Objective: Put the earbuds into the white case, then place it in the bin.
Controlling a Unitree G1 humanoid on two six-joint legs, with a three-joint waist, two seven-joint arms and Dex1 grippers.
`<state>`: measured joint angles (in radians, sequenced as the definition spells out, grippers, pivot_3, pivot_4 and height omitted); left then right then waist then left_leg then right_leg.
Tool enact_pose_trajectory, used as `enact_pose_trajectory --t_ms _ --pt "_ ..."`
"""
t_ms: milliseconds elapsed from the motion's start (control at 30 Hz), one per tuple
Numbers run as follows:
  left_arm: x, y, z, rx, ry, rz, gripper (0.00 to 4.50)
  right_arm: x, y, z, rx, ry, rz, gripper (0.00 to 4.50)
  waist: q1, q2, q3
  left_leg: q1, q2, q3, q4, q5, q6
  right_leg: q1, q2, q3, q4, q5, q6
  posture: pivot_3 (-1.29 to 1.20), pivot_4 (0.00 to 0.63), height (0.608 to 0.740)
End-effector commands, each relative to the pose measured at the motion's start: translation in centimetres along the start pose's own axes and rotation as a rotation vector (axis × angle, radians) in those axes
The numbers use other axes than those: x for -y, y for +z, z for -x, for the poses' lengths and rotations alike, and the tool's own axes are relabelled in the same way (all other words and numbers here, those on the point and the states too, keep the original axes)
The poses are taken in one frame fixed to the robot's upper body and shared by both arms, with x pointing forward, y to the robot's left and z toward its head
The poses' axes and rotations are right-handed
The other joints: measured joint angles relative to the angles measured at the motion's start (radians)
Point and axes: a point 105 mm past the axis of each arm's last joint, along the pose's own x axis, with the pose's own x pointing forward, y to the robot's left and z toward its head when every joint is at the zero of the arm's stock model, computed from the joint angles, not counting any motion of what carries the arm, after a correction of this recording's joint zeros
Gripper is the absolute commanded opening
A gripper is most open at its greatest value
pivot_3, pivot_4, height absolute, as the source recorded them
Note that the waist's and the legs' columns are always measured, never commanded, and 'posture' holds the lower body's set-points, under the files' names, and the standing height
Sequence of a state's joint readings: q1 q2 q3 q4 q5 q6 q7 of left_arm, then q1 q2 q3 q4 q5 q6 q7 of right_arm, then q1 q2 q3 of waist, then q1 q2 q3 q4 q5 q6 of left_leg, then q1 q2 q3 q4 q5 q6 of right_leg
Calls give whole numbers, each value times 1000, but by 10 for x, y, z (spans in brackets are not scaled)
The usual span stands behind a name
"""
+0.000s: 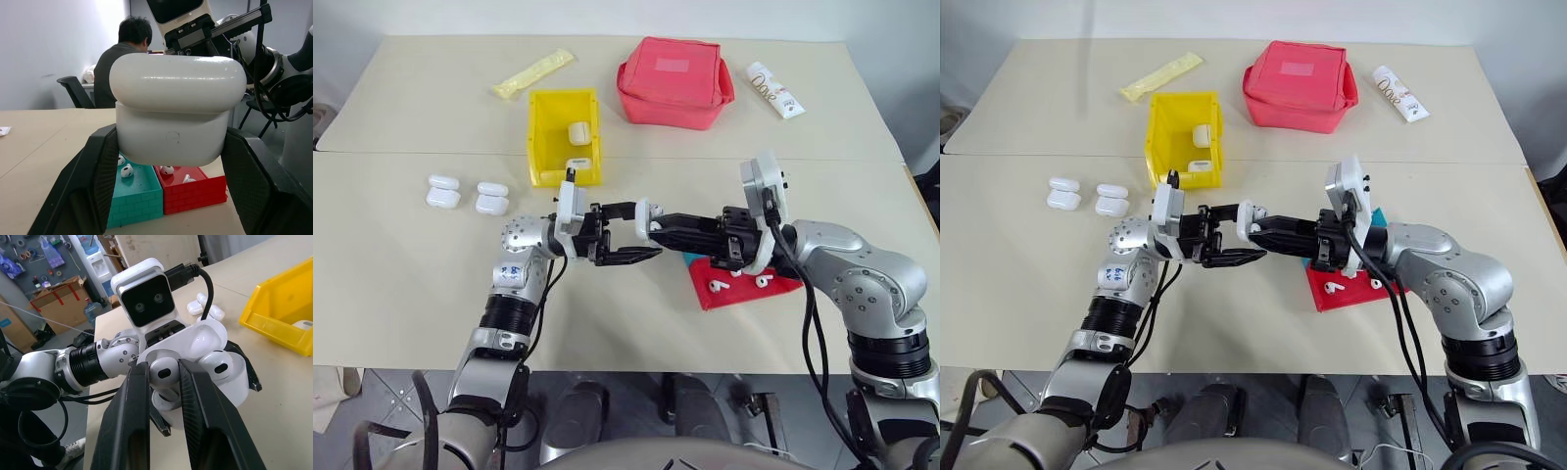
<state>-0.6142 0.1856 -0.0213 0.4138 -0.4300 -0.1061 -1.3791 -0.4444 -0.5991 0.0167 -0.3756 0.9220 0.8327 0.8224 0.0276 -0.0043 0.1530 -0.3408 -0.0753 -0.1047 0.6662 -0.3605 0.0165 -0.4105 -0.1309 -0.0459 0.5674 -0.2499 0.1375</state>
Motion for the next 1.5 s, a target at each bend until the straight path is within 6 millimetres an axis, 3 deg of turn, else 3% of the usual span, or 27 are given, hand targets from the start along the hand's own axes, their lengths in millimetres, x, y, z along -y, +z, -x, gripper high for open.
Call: enact_pose_trajectory --t_ms 33,467,533,767,1267,1500 --pt "2 33 -15 100 -72 -146 2772 17 -32 10 -135 -135 -73 477 0 0 0 0 0 0 0 0 0 0 0 0 0 0 0 0 150 740" --pt "4 29 -15 87 -68 -119 2772 12 -23 7 -106 -120 -50 477 0 0 0 0 0 0 0 0 0 0 0 0 0 0 0 0 150 740" --pt "4 28 -14 85 -68 -117 2772 11 -22 7 -103 -116 -48 1242 0 0 0 0 0 0 0 0 0 0 0 0 0 0 0 0 150 740" --pt "3 27 -13 79 -60 -113 2772 6 -13 6 -72 -95 -23 3209 0 0 0 0 0 0 0 0 0 0 0 0 0 0 0 0 150 740" --pt "-1 22 -3 22 -31 -93 2772 -7 8 14 -71 -77 48 3209 1 0 0 0 0 0 0 0 0 0 0 0 0 0 0 0 150 740" --pt "-7 19 1 -54 -14 -102 2772 0 13 30 -93 -160 82 3209 1 0 0 0 0 0 0 0 0 0 0 0 0 0 0 0 150 740"
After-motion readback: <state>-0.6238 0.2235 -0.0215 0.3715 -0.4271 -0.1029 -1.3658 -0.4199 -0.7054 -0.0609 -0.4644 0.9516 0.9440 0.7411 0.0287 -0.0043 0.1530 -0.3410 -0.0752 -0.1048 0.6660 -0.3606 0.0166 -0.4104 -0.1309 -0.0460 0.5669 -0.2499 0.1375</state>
